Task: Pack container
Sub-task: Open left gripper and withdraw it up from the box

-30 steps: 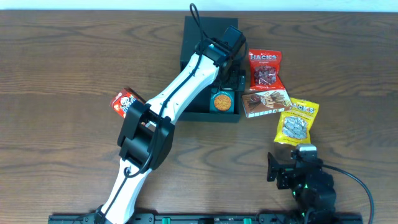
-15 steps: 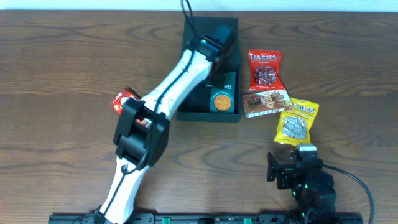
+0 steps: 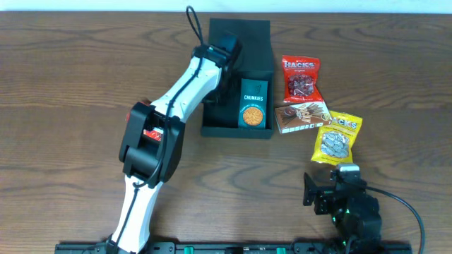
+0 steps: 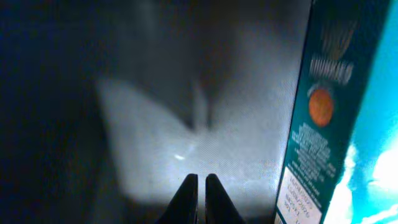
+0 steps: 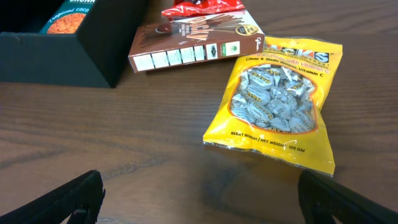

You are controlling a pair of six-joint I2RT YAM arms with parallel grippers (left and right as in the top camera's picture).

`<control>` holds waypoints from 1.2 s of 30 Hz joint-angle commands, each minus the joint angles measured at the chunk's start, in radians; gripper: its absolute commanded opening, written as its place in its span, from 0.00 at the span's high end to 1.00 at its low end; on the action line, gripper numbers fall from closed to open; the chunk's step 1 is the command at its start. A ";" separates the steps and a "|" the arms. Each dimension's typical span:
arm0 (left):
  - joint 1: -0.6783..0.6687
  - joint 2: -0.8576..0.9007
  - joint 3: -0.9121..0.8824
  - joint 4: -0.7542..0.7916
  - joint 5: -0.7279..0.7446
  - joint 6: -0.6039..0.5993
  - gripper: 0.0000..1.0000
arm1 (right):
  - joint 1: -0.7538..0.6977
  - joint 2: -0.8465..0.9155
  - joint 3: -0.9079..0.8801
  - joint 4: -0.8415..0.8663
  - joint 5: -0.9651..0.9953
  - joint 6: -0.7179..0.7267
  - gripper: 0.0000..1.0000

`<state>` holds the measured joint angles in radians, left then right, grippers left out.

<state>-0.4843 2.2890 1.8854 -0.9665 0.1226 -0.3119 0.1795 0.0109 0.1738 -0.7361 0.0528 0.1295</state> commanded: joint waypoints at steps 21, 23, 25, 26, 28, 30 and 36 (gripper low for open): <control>-0.095 -0.033 -0.002 0.019 0.003 0.019 0.94 | -0.009 -0.005 -0.013 -0.001 0.003 0.015 0.01; -0.091 -0.049 0.021 -0.010 0.001 0.020 0.94 | -0.009 -0.005 -0.013 -0.001 0.003 0.015 0.01; -0.091 -0.076 0.050 -0.031 -0.006 0.021 0.94 | -0.009 -0.005 -0.013 -0.001 0.003 0.015 0.01; -0.092 -0.097 0.063 -0.036 -0.018 0.020 0.94 | -0.009 -0.005 -0.013 -0.001 0.003 0.015 0.01; -0.093 -0.139 0.078 -0.039 -0.046 0.020 0.94 | -0.009 -0.005 -0.013 -0.001 0.003 0.015 0.01; -0.093 -0.190 0.081 -0.038 -0.076 0.019 0.94 | -0.009 -0.005 -0.013 -0.001 0.003 0.015 0.01; -0.058 -0.308 0.081 -0.045 -0.108 0.021 0.94 | -0.009 -0.005 -0.013 -0.001 0.003 0.015 0.01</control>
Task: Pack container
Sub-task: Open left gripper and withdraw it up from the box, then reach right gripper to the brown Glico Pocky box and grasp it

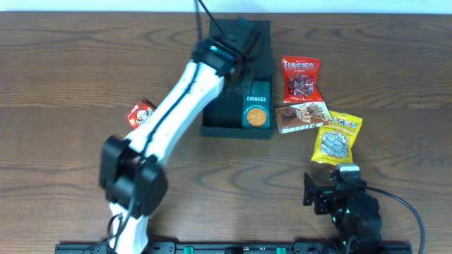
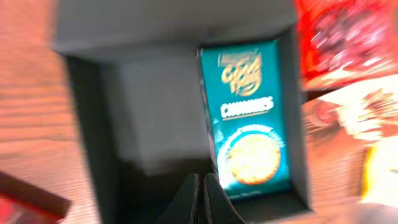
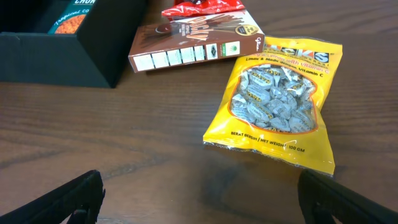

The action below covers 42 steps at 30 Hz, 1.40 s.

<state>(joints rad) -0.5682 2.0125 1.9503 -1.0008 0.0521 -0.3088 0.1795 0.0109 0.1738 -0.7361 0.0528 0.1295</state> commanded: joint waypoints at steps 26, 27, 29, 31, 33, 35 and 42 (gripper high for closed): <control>0.312 -0.058 0.016 -0.155 0.024 0.024 0.94 | -0.009 -0.005 -0.023 0.329 -0.055 0.916 0.01; 0.314 -0.058 0.016 -0.154 0.024 0.024 0.93 | -0.009 -0.005 -0.034 0.331 -0.053 0.943 0.01; 0.314 -0.058 0.016 -0.150 0.024 0.024 0.91 | -0.009 -0.005 -0.060 0.346 -0.053 0.993 0.01; 0.314 -0.058 0.016 -0.150 0.024 0.024 0.91 | -0.009 0.009 -0.062 0.373 -0.052 1.005 0.01; 0.314 -0.058 0.016 -0.150 0.024 0.024 0.90 | -0.009 0.017 -0.073 0.418 -0.053 1.032 0.01; 0.314 -0.058 0.016 -0.150 0.023 0.024 0.89 | -0.008 0.018 -0.073 0.430 -0.053 1.037 0.01; 0.314 -0.058 0.016 -0.151 0.024 0.024 0.87 | -0.008 0.028 -0.077 0.426 -0.011 1.039 0.01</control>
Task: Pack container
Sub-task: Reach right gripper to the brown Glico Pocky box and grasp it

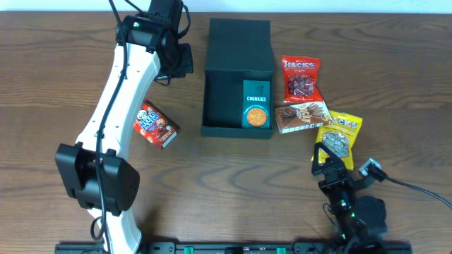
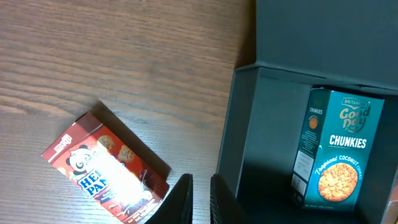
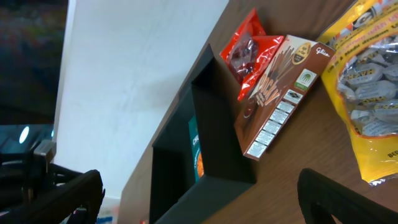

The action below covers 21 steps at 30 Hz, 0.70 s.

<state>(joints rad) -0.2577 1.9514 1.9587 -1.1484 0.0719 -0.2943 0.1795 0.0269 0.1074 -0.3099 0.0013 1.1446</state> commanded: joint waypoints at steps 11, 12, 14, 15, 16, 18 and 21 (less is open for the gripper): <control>0.004 0.003 0.008 0.017 0.004 0.010 0.81 | -0.008 0.414 -0.014 0.201 -0.012 0.118 0.01; 0.004 0.003 0.008 0.017 0.004 0.010 0.81 | -0.009 0.470 -0.014 0.247 -0.023 0.118 0.01; 0.004 0.003 0.008 0.016 0.003 0.010 0.80 | -0.009 0.571 -0.014 0.340 -0.053 0.118 0.01; 0.004 0.003 0.008 0.016 0.003 0.010 0.80 | -0.009 0.610 -0.014 0.378 -0.063 0.118 0.01; 0.004 0.003 0.008 0.016 0.003 0.010 0.80 | -0.009 0.671 -0.013 0.433 -0.075 0.118 0.01; 0.004 0.003 0.008 0.016 0.004 0.010 0.80 | -0.009 0.761 -0.010 0.505 -0.089 0.118 0.01; 0.004 0.003 0.008 0.016 0.003 0.010 0.80 | -0.009 0.901 0.003 0.620 -0.122 0.118 0.01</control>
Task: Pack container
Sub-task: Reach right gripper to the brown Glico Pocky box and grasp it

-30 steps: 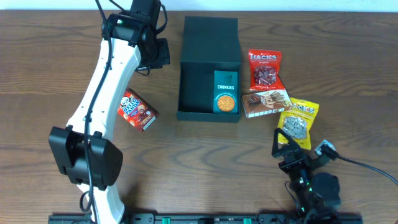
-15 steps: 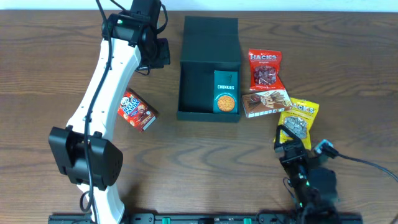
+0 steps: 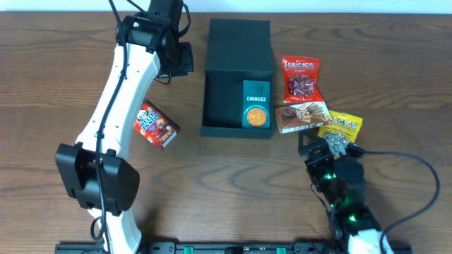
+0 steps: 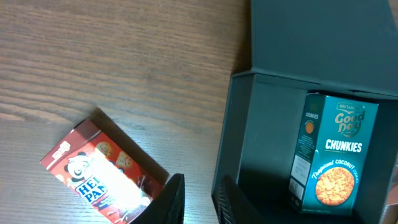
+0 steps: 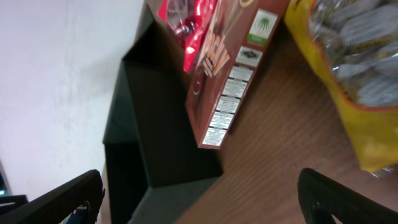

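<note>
The open black box [image 3: 236, 49] stands at the back of the table, with a teal Chunkies cookie box [image 3: 255, 104] upright in its front right corner. The wrist view shows that cookie box [image 4: 333, 155] against the box's wall [image 4: 236, 137]. My left gripper [image 3: 180, 60] hovers left of the box, open [image 4: 198, 202] and holding nothing. A red Hello Panda box [image 3: 157, 125] lies below it [image 4: 102, 171]. My right gripper [image 3: 323, 152] is wide open [image 5: 199, 199] by the yellow Hacks bag [image 3: 339, 136].
A red Hacks bag [image 3: 300, 77] and a brown biscuit-stick box [image 3: 302, 117] lie right of the black box, the yellow bag in front of them. The right wrist view shows the brown box [image 5: 230, 81] and the yellow bag [image 5: 348, 81] close ahead.
My right arm has moved forward and left, its gripper now at the yellow bag's near corner. The left gripper's fingers stand a little wider apart; the left arm has hardly shifted.
My left gripper was shut, low inside the black box beside the Chunkies box. Then it was above the box, still shut. Later it hung left of the box with its fingers slightly parted, while the right arm had tilted up toward the snacks. Now both grippers are open.
</note>
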You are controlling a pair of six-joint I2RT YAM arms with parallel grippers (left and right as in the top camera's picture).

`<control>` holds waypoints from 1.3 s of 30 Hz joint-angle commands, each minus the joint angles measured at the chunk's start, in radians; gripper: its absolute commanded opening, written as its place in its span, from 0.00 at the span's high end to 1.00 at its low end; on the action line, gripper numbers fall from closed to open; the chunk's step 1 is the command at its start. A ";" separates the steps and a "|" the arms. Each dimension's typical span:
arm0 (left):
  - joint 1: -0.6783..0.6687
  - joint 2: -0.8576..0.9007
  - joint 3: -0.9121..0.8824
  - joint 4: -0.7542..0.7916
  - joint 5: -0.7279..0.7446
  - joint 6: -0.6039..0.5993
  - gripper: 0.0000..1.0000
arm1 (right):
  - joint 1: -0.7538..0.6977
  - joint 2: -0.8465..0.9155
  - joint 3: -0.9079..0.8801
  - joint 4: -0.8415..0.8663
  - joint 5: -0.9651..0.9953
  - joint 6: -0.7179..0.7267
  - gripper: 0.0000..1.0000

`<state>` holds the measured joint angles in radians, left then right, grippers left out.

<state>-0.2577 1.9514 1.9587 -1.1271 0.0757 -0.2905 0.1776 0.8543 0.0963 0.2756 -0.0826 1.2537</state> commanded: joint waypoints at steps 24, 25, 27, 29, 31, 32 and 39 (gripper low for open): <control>0.004 0.003 0.008 0.018 -0.005 0.006 0.77 | -0.094 0.542 0.192 0.291 -0.132 -0.080 0.03; 0.004 0.003 0.008 0.019 -0.005 0.006 0.77 | -0.094 0.557 0.199 0.291 -0.132 -0.080 0.03; 0.004 0.003 0.008 0.021 -0.005 0.006 0.75 | -0.094 0.587 0.211 0.291 -0.140 -0.078 0.04; 0.004 0.003 0.008 0.022 -0.005 0.007 0.74 | -0.094 0.619 0.224 0.294 -0.156 -0.076 0.05; 0.004 0.003 0.008 0.022 -0.006 0.007 0.74 | -0.094 0.638 0.234 0.294 -0.159 -0.076 0.06; 0.004 0.003 0.008 0.023 -0.006 0.007 0.74 | -0.094 0.643 0.238 0.294 -0.159 -0.076 0.06; 0.004 0.003 0.008 0.026 -0.006 0.007 0.73 | -0.094 0.691 0.266 0.298 -0.153 -0.077 0.12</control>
<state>-0.2581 1.9514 1.9587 -1.1000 0.0750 -0.2901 0.0925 1.5215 0.3416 0.5713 -0.2363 1.1938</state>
